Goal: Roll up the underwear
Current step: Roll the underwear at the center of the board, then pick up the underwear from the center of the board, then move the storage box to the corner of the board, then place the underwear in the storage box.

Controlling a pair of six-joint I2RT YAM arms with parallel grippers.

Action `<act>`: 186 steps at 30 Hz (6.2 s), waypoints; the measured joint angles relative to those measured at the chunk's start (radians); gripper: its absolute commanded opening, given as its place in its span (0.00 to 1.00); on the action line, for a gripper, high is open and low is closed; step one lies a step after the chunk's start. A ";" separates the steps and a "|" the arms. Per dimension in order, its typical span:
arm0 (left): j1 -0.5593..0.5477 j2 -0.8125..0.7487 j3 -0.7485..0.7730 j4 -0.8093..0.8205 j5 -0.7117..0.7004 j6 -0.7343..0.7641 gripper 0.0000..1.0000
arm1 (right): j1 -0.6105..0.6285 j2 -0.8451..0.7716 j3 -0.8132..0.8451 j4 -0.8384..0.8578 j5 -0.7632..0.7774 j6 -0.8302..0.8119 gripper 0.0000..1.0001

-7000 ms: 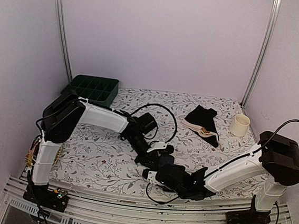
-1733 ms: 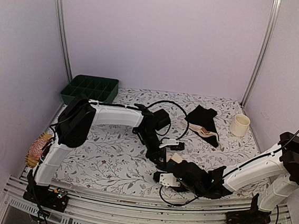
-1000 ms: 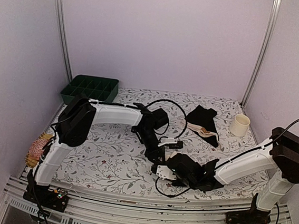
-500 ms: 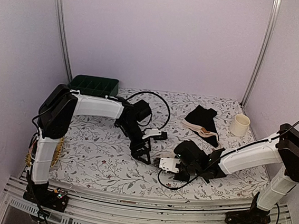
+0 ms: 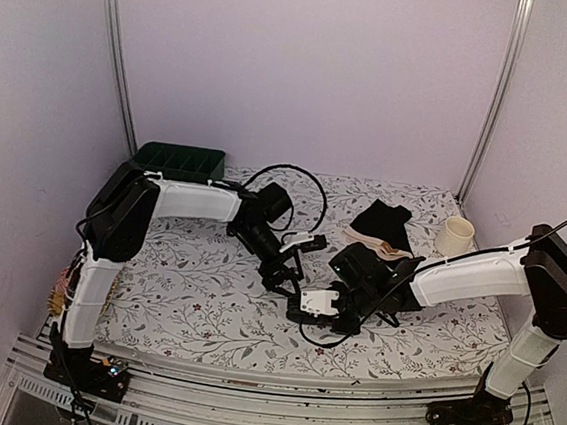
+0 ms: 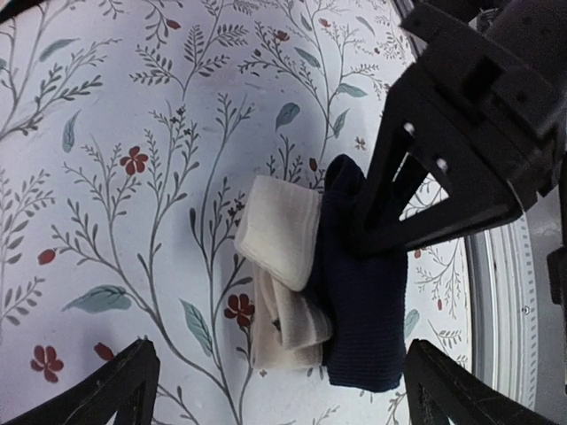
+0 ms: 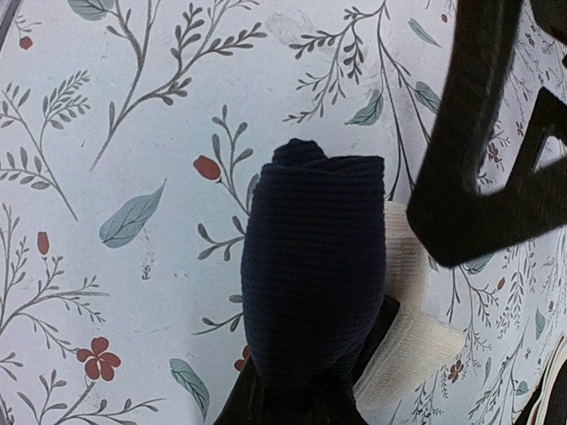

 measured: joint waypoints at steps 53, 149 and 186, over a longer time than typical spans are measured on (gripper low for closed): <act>-0.085 0.217 0.254 -0.309 0.119 0.347 0.57 | -0.044 0.032 0.037 -0.018 -0.049 0.112 0.10; 0.872 -0.010 0.198 0.020 -0.557 -0.056 0.00 | -0.037 -0.203 -0.117 0.002 0.364 0.699 0.99; 0.892 -0.142 0.101 0.115 -0.787 -0.523 0.00 | -0.003 -0.163 -0.101 0.003 0.359 0.695 0.99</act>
